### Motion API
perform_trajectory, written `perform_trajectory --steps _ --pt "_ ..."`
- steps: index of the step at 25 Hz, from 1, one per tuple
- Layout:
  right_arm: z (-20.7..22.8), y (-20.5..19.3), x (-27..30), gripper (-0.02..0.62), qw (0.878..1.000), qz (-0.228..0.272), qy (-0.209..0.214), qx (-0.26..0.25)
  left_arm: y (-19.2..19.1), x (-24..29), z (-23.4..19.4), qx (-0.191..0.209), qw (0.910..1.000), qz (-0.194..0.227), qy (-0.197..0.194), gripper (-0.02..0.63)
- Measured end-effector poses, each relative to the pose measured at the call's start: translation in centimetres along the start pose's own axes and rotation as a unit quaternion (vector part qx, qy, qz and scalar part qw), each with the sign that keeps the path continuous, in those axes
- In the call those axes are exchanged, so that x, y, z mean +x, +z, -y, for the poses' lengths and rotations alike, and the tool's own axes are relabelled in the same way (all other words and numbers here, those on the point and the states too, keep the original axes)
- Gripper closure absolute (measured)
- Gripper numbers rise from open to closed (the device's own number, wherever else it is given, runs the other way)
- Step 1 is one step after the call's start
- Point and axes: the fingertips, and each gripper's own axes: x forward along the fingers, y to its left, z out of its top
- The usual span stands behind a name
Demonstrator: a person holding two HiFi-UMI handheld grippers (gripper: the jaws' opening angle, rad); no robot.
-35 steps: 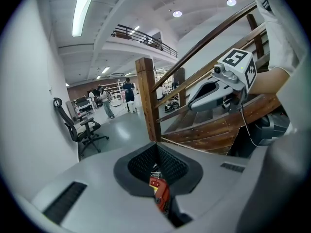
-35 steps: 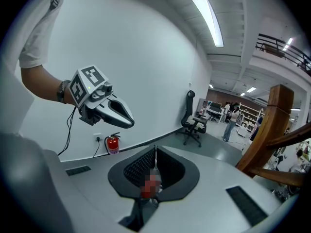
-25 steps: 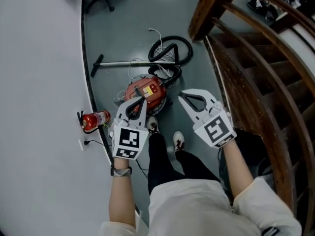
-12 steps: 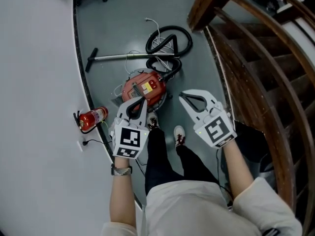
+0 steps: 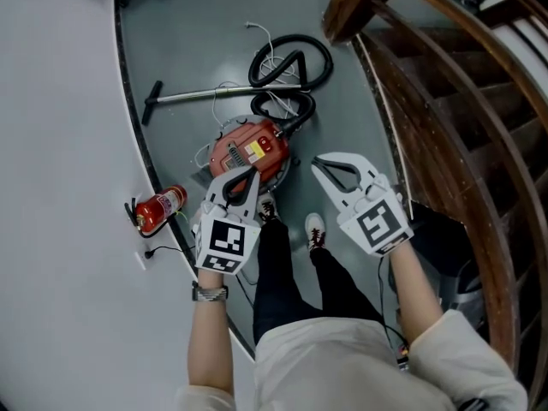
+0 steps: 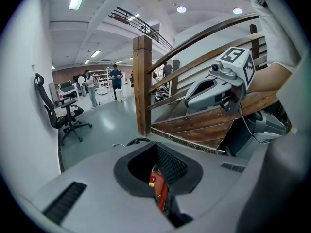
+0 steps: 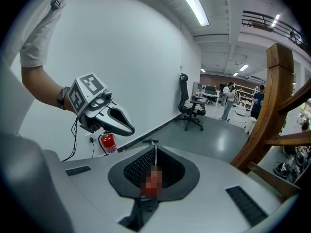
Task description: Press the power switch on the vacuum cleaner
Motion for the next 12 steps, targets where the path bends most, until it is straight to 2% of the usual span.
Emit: perform_trajectory --steps 12 --pt "0.9 -3.1 2.8 0.565 0.999 -0.012 -0.016 0.040 -3.4 3.7 -1.5 -0.003 0.9996 -0.024 -0.016 0.606"
